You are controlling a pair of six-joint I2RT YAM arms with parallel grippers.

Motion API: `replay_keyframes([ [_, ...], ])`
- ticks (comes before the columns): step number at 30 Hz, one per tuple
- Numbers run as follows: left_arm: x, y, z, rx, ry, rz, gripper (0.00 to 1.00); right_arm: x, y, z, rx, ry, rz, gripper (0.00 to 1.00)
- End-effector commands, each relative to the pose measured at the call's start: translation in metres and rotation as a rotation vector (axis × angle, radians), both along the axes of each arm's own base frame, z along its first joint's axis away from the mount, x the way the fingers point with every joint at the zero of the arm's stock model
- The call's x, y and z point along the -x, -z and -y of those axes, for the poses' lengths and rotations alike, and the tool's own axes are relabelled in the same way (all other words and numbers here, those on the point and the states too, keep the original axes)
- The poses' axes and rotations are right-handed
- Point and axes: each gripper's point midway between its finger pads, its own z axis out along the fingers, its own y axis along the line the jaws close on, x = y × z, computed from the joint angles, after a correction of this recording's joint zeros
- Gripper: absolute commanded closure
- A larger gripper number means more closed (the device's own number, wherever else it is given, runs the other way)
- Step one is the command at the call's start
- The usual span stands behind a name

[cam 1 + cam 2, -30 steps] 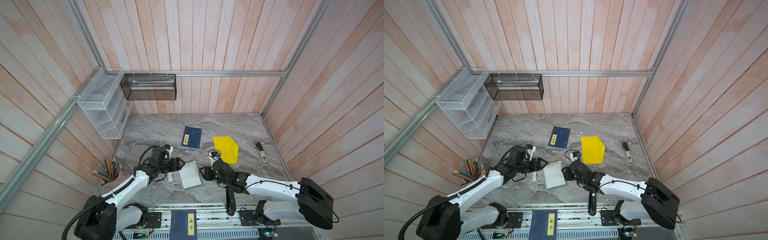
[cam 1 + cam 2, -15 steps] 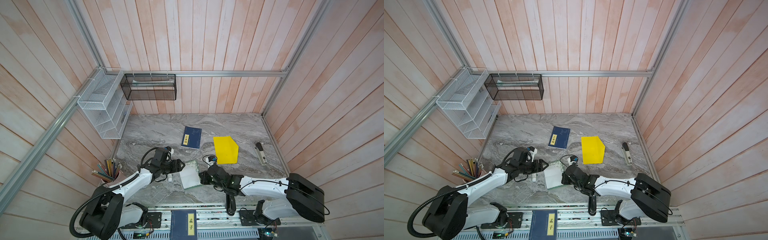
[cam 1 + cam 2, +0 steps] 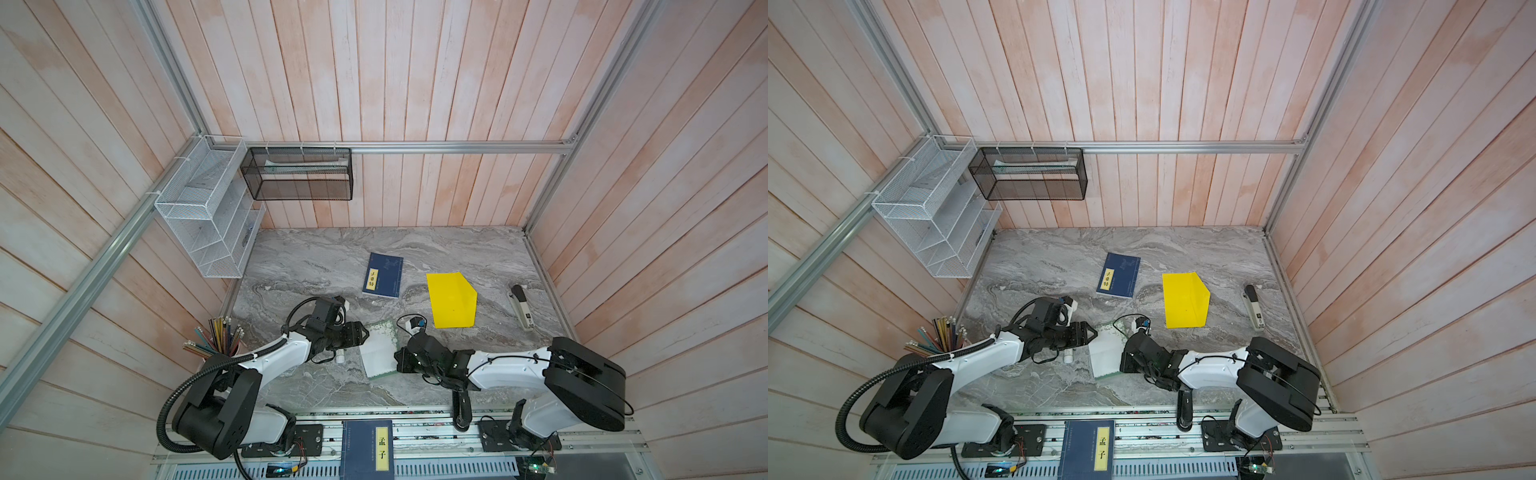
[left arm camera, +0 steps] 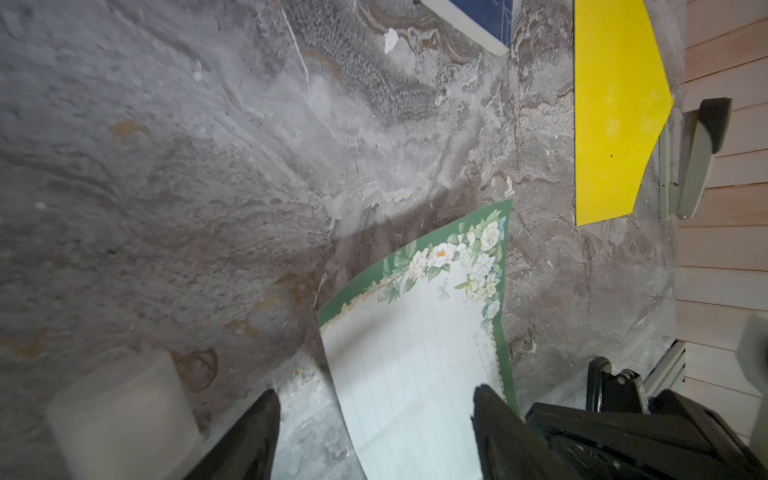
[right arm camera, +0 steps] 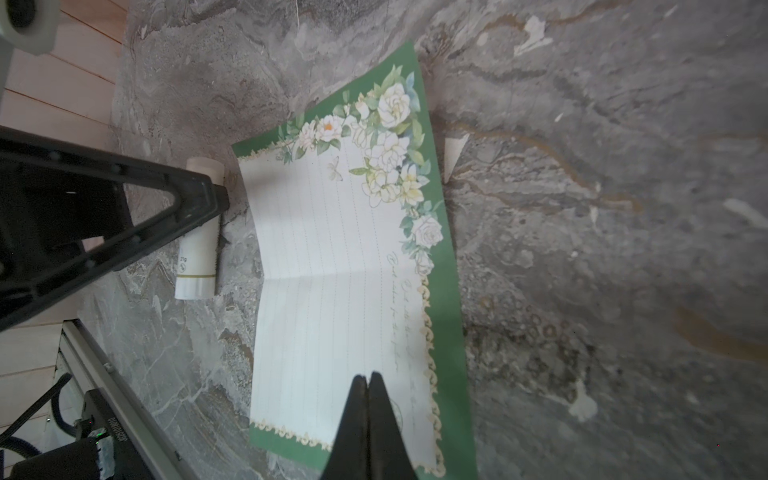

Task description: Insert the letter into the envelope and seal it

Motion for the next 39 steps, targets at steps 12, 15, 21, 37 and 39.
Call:
replay_keyframes([
  [12,-0.023,-0.004,0.011,-0.002,0.023,0.054,0.35,0.001,0.009,-0.008,0.006,-0.017,-0.021,1.00],
  [15,-0.025,-0.006,0.012,-0.002,0.032,0.062,0.36,0.004,0.017,-0.007,0.024,-0.027,-0.034,1.00],
  [21,-0.025,-0.001,0.014,-0.001,0.044,0.051,0.39,0.007,0.025,-0.006,0.033,-0.032,-0.052,1.00],
  [37,-0.023,0.004,0.020,0.045,0.053,0.048,0.60,0.007,0.029,-0.003,0.049,-0.030,-0.053,1.00],
  [39,-0.022,0.004,0.022,0.050,0.057,0.047,0.64,0.007,0.030,-0.002,0.052,-0.029,-0.054,1.00],
])
